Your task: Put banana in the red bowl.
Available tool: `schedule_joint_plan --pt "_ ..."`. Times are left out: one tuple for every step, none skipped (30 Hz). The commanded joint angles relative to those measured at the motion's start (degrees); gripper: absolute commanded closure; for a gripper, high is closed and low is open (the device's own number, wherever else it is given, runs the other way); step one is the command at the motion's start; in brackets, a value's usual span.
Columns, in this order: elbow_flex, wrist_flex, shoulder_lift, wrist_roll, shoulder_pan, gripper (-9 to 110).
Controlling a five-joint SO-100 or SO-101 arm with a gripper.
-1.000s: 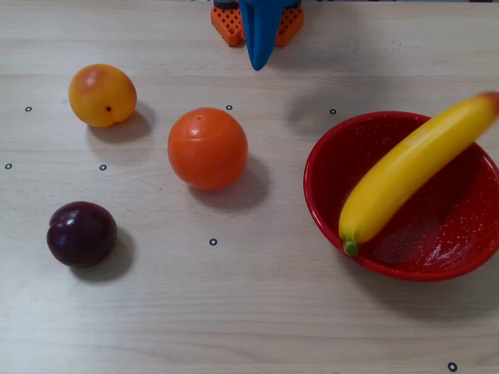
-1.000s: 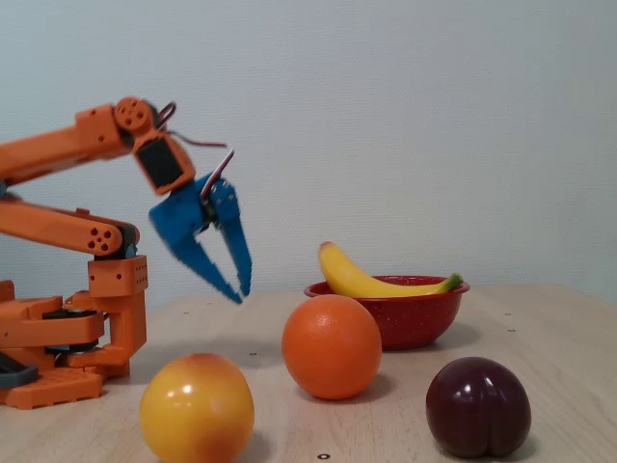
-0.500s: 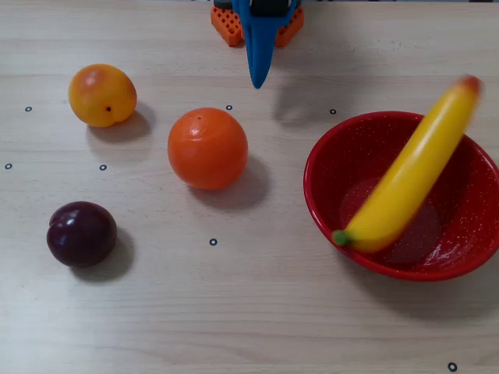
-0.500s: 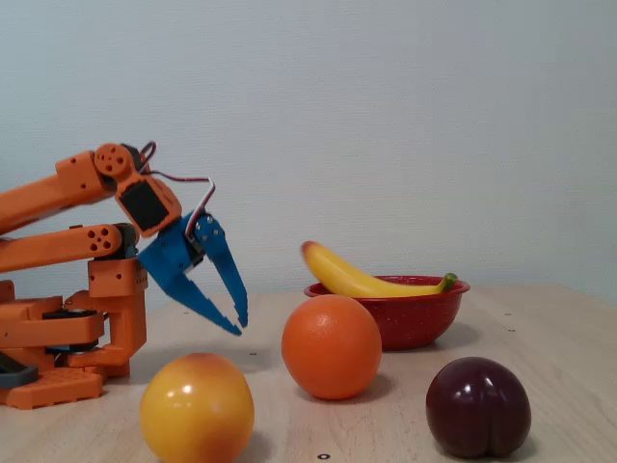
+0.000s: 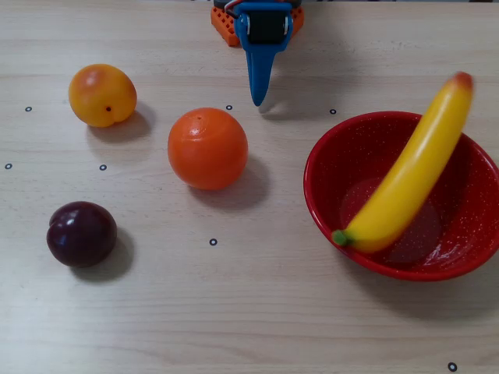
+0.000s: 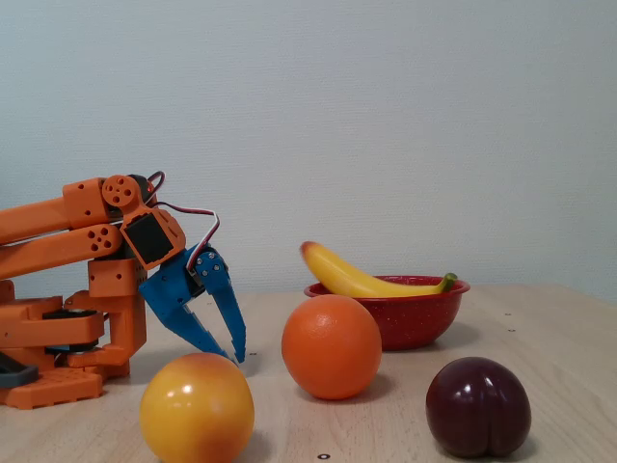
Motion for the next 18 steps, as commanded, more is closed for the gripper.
schedule_joint_plan --pt "1.3 2.2 1.0 1.7 -0.7 102" --pt "1.3 2.2 1.0 1.8 -0.9 102" --pt "1.3 2.2 1.0 1.8 -1.1 102" --pt "1.3 2.2 1.0 2.1 -1.1 102" --pt "1.2 2.9 1.0 2.1 -1.1 102" --pt "1.1 3.4 1.0 2.2 -0.7 102" --pt "1.1 3.4 1.0 2.2 0.0 102" --pt "1.1 3.4 1.0 2.0 0.6 102" --pt "1.1 3.3 1.0 2.0 0.9 102" --pt "1.1 3.3 1.0 2.2 1.1 102" --pt "1.1 3.3 1.0 2.3 1.1 102" --pt "1.1 3.3 1.0 2.5 1.1 102" --pt "1.1 3.3 1.0 2.5 1.1 102" --pt "1.1 3.3 1.0 2.5 1.1 102" --pt "1.1 3.3 1.0 2.5 1.1 102" --pt "1.1 3.3 1.0 2.7 1.1 102" --pt "1.1 3.3 1.0 2.6 1.1 102" --pt "1.1 3.3 1.0 2.2 1.0 102"
